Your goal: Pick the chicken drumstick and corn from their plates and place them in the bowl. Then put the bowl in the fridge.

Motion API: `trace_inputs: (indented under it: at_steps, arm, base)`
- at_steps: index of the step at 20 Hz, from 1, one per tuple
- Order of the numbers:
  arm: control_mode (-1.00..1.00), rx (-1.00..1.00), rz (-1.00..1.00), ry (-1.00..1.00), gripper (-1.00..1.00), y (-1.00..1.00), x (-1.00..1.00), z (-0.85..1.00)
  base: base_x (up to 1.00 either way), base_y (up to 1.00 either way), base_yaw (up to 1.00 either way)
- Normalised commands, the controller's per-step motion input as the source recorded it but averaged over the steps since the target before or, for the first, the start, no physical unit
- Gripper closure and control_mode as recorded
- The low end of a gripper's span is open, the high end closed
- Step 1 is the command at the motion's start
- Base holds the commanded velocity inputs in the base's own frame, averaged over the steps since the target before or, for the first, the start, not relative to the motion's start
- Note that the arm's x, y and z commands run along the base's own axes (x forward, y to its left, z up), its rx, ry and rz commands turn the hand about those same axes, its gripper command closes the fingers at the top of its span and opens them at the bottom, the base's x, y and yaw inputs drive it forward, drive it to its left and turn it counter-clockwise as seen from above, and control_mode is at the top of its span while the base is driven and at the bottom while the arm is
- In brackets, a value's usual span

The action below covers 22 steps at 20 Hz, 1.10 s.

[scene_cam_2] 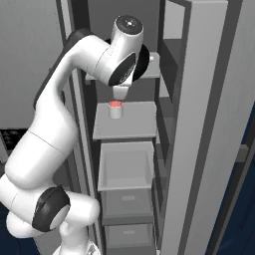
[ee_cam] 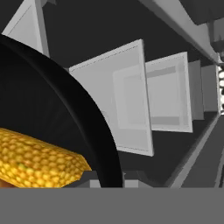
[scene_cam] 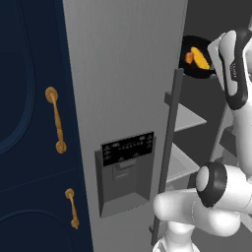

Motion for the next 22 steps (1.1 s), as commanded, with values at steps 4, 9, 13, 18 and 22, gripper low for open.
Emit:
trace_inputs:
  at_steps: [4, 9, 13, 18, 22]
  arm:
    - [-1.00, 0.05, 0.00, -0.11, 1.00, 0.00, 0.64, 0.00]
    - [-1.00, 0.06, 0.00, -0.12, 1.00, 0.00, 0.64, 0.00]
    - [-1.00, 0.00, 0.00, 0.01, 1.00, 0.00, 0.69, -0.01]
    - [-1.00, 0.00, 0.00, 0.00, 1.00, 0.00, 0.66, -0.17]
    - [-1.00, 0.00, 0.00, 0.01, 1.00, 0.00, 0.50, -0.23]
  base:
    - [0.00, 0.00, 0.00]
    - [0.00, 0.00, 0.00]
    - [0.00, 0.00, 0.00]
    - [0.00, 0.00, 0.00]
    - [0.00, 0.00, 0.00]
